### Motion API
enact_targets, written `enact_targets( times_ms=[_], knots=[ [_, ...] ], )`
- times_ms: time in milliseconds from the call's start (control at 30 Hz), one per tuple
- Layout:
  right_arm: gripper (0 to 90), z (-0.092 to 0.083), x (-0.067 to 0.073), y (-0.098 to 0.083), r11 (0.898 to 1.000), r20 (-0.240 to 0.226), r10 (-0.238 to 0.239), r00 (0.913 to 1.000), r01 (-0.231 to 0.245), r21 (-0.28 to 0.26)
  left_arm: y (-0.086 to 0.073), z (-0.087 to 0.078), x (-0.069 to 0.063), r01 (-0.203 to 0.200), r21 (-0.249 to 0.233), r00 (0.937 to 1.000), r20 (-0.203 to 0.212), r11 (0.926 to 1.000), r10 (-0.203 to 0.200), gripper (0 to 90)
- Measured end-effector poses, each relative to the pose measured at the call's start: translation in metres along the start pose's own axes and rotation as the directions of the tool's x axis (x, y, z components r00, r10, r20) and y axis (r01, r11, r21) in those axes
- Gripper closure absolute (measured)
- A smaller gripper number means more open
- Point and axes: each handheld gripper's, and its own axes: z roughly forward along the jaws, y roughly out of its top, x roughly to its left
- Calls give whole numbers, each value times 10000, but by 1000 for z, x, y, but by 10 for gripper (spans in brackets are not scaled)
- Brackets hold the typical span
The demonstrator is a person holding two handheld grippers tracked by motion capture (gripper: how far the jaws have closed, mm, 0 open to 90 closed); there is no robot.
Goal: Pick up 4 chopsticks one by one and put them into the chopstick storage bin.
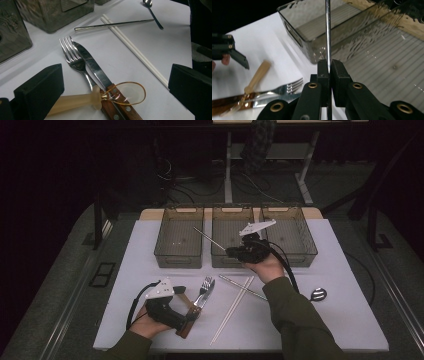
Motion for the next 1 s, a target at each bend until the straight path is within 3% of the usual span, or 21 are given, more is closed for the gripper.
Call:
enact_targets(
  times_ms=[1000],
  knots=[
    [851, 72, 8, 66, 9978, 632, 27, 9980, -69, 662, 0, -1, -1, -83, -52, 9999, 62, 10000, 83, 0]
  ],
)
